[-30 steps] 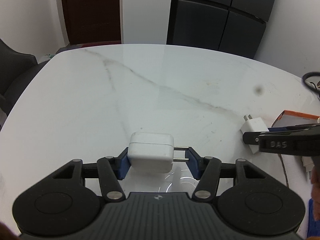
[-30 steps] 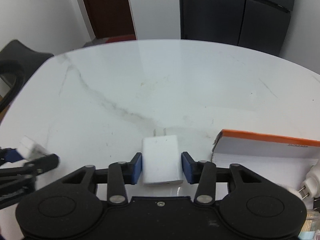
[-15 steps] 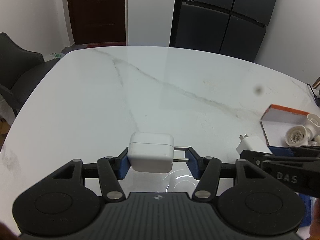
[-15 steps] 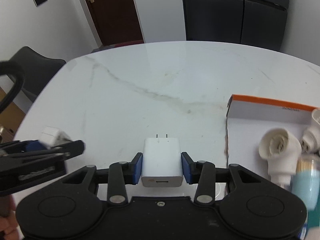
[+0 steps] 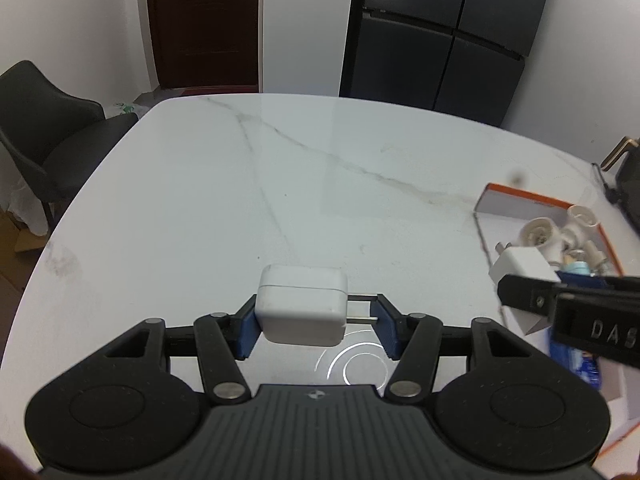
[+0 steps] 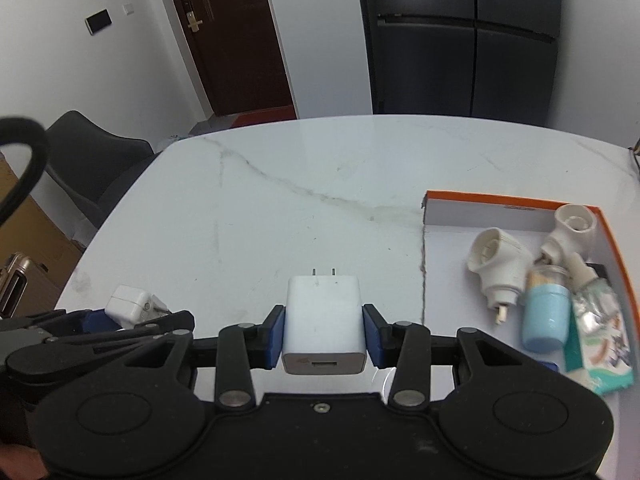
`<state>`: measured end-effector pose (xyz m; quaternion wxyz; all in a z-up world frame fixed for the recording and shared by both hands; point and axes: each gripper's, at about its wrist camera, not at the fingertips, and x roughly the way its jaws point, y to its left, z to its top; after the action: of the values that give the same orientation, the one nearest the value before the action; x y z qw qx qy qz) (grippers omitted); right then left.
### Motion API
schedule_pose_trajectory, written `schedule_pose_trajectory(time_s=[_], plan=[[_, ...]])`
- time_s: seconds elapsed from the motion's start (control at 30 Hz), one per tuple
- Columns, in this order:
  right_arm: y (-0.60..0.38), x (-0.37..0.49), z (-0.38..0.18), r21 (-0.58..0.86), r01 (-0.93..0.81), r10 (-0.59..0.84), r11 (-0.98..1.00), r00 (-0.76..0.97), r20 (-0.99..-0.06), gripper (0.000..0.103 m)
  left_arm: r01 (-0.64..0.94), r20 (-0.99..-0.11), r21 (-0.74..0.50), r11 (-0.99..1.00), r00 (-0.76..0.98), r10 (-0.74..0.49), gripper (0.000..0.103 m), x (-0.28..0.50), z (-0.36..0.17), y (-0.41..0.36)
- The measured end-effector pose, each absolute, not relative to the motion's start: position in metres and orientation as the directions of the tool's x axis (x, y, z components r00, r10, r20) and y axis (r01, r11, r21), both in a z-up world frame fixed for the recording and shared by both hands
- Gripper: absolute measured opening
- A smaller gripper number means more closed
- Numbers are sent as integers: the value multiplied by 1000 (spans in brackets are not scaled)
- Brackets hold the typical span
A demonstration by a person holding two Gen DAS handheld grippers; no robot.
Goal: Organize rigid objects
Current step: 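Carry the cube adapter with the left gripper and USB charger with the right toward the tray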
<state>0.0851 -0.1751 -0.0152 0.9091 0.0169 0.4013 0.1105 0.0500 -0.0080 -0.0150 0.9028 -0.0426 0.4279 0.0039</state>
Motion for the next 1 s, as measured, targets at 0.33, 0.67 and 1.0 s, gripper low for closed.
schedule_pose_trajectory(time_s=[0.33, 0.67, 1.0], plan=[[-190, 46, -4, 130, -215, 243, 968, 672, -699, 50, -45, -746, -73, 996, 665, -25, 58, 24, 8, -30], [-195, 32, 4, 131, -222, 252, 966, 700, -668, 50, -29, -724, -65, 997, 689, -27, 58, 7, 12, -39], [-200, 21, 7, 125, -220, 246, 968, 709, -661, 50, -21, -726, -63, 998, 687, -32, 58, 0, 13, -45]])
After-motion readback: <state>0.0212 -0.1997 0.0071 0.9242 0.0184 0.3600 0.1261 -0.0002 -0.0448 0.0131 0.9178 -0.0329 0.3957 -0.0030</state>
